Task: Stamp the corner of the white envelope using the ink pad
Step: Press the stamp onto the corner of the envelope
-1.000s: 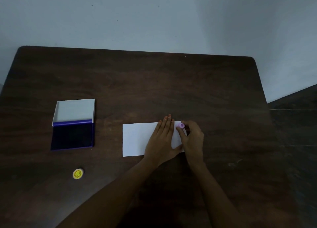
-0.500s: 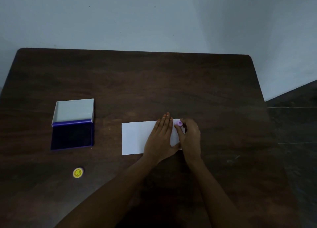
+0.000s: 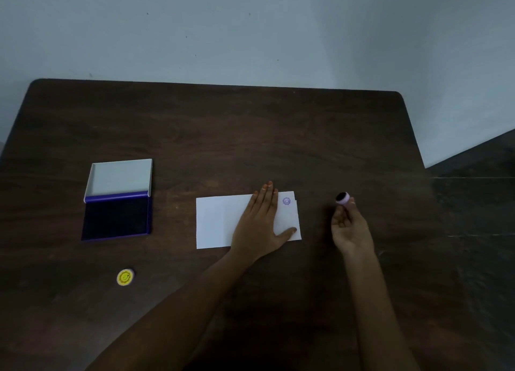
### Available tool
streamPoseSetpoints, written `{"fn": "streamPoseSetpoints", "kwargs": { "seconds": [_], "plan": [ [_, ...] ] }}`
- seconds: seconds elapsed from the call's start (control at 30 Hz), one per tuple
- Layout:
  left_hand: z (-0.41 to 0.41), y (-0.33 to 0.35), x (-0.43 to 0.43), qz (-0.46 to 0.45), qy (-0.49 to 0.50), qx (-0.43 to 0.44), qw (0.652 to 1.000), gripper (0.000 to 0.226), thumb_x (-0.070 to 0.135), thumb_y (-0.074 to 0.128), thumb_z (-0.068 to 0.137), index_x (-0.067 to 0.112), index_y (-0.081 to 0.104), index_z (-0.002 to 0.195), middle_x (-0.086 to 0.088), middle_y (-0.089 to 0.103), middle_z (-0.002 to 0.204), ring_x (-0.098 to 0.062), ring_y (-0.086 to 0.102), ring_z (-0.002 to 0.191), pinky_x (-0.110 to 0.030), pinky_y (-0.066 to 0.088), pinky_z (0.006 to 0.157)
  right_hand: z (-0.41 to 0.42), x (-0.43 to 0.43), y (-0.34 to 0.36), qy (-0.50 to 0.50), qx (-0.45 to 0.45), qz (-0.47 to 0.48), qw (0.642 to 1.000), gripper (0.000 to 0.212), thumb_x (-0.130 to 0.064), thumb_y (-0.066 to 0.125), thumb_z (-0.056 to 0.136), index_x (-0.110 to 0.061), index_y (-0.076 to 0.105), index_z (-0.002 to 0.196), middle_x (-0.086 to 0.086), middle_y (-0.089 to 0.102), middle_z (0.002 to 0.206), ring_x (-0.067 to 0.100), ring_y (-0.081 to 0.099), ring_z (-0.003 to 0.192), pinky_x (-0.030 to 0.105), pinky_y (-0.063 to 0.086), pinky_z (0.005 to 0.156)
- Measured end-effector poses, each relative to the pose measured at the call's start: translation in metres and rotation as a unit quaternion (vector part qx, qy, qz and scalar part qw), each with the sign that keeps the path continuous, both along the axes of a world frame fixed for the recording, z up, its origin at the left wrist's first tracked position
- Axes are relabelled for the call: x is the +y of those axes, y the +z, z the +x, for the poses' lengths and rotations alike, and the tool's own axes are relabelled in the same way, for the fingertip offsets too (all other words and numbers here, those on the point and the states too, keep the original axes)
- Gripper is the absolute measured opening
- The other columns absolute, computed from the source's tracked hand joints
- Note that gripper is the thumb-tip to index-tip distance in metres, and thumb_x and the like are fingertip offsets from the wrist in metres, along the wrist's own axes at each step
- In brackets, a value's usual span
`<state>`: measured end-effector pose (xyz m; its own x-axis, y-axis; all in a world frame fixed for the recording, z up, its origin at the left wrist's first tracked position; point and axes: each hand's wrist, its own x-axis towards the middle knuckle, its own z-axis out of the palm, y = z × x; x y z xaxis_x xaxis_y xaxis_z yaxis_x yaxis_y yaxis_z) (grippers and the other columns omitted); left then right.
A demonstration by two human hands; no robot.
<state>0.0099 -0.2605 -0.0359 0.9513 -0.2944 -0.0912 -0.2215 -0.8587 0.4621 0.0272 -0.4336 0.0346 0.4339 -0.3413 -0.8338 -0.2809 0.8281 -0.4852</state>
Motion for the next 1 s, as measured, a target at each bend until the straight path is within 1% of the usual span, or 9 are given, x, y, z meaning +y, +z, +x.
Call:
{"fn": "streamPoseSetpoints", "kwargs": {
  "seconds": [0.07,0.1,0.4,0.6,0.7,0.77,0.83,0.9,1.0],
  "plan": [
    [0.000,0.000,0.001,-0.001,0.001,-0.001,1.000,0.094,0.063,0.043,0.080,0.009,-0.002,0.142,-0.009,0.000,0.155,-0.012,-0.010,0.136,-0.028,-0.005,0.112,-0.001,-0.003,0.003,0.003,-0.001,0.015,1.000,0.002,-0.013,0.061,0.083,-0.012,0.060,0.081,0.001,0.062,0.083,0.006,0.058,0.076,0.019,0.048,0.070],
    [0.000,0.000,0.001,-0.001,0.002,-0.002,1.000,0.094,0.063,0.043,0.080,0.009,-0.001,0.142,-0.009,0.000,0.155,-0.012,-0.010,0.136,-0.028,-0.005,0.112,-0.002,-0.004,0.004,0.004,-0.001,0.019,1.000,0.004,-0.014,0.061,0.083,-0.012,0.060,0.080,0.001,0.061,0.082,0.005,0.056,0.074,0.018,0.047,0.071],
    [0.005,-0.001,-0.001,0.003,-0.003,-0.005,1.000,0.093,0.064,0.042,0.080,0.009,-0.001,0.142,-0.009,0.000,0.155,-0.014,-0.009,0.138,-0.029,-0.005,0.112,-0.007,-0.001,0.004,0.018,0.001,0.028,0.999,0.004,-0.016,0.059,0.085,-0.013,0.060,0.083,-0.001,0.060,0.083,0.005,0.054,0.073,0.018,0.045,0.063],
    [0.004,-0.003,-0.002,0.003,0.000,-0.007,1.000,0.093,0.064,0.040,0.081,0.010,-0.006,0.141,-0.009,-0.003,0.155,-0.017,-0.007,0.140,-0.030,-0.006,0.112,-0.018,0.004,0.005,0.034,0.002,0.020,0.999,0.004,-0.018,0.061,0.083,-0.014,0.060,0.083,-0.002,0.058,0.079,0.004,0.051,0.068,0.018,0.044,0.059],
    [0.003,0.004,0.000,-0.029,0.024,-0.006,0.999,0.095,0.064,0.042,0.080,0.012,-0.008,0.141,-0.007,-0.006,0.155,-0.015,-0.009,0.139,-0.029,-0.007,0.111,-0.025,0.010,0.009,0.041,0.001,0.015,0.999,0.006,-0.018,0.062,0.083,-0.014,0.060,0.086,-0.002,0.057,0.079,0.004,0.050,0.068,0.019,0.043,0.059],
    [0.005,0.014,0.004,-0.064,0.051,-0.029,0.996,0.090,0.063,0.041,0.081,0.012,-0.002,0.142,-0.007,-0.002,0.155,-0.013,-0.008,0.137,-0.030,-0.004,0.111,-0.029,0.015,0.014,0.047,-0.007,0.013,0.999,0.007,-0.019,0.061,0.083,-0.014,0.060,0.087,-0.002,0.056,0.080,0.004,0.050,0.069,0.019,0.043,0.060],
    [0.006,0.028,0.014,-0.094,0.076,-0.058,0.991,0.082,0.058,0.040,0.084,0.012,0.005,0.142,-0.008,0.007,0.154,-0.013,-0.001,0.137,-0.031,-0.001,0.111,-0.032,0.021,0.021,0.055,-0.016,0.007,0.998,0.007,-0.019,0.061,0.083,-0.014,0.060,0.087,-0.002,0.056,0.079,0.004,0.050,0.068,0.019,0.043,0.060],
    [0.007,0.040,0.030,-0.123,0.103,-0.082,0.984,0.072,0.050,0.042,0.088,0.012,0.015,0.142,-0.009,0.021,0.152,-0.019,0.015,0.139,-0.031,0.006,0.110,-0.034,0.031,0.028,0.071,-0.031,-0.002,0.997,0.006,-0.019,0.060,0.084,-0.014,0.060,0.085,-0.002,0.055,0.077,0.004,0.049,0.066,0.019,0.042,0.058],
    [0.003,0.057,0.065,-0.168,0.142,-0.091,0.971,0.059,0.037,0.049,0.089,0.014,0.027,0.139,-0.011,0.038,0.145,-0.025,0.039,0.130,-0.029,0.022,0.103,-0.035,0.053,0.038,0.102,-0.050,-0.013,0.993,0.005,-0.019,0.060,0.084,-0.015,0.060,0.081,-0.003,0.055,0.074,0.004,0.049,0.064,0.019,0.042,0.057]
  ]
}}
